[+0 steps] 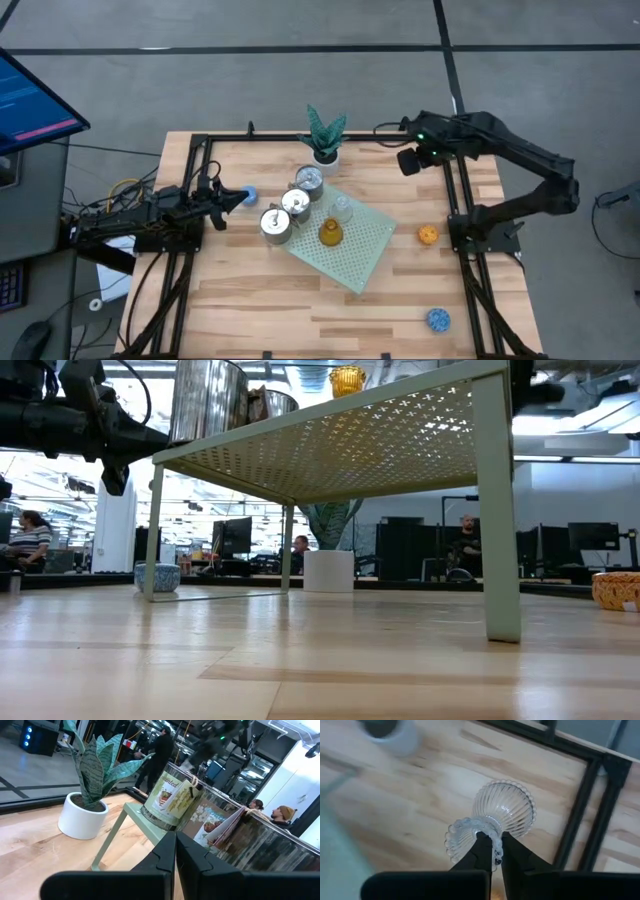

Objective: Pick & Place candle stick holders
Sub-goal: Put the transparent candle holder on the shelf

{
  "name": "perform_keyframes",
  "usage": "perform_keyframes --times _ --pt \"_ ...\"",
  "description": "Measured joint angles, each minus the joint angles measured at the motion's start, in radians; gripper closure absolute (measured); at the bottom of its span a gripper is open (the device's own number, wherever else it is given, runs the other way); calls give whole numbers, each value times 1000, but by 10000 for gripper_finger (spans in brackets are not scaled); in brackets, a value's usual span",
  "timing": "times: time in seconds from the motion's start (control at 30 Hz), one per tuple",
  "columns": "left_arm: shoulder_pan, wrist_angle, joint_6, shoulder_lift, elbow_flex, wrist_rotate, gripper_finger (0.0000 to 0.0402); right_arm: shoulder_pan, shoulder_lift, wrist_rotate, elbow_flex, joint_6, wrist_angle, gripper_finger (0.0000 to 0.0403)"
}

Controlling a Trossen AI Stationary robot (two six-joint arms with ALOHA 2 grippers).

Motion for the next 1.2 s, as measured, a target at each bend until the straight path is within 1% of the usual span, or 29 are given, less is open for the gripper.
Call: perform_keyframes --times 0.13,0.23,0.37,0.5,0.67,0.77,0.87,1.2 --pt "0 0 0 0 0 0 390 159 2 -5 115 96 -27 399" --pt "0 0 0 0 0 0 390 294 7 -6 168 187 -13 399" --pt "0 0 0 0 0 0 390 473 6 0 179 327 48 399" --pt "0 0 0 0 0 0 390 645 64 0 178 452 121 402" --pt "0 7 0 5 0 0 390 782 176 -15 178 547 235 402" --pt "0 10 0 6 0 0 390 818 248 -32 182 567 352 402" --pt "0 14 0 6 0 0 390 829 323 -39 223 570 399 403" --pt "0 16 0 7 0 0 390 749 539 -74 491 495 343 402"
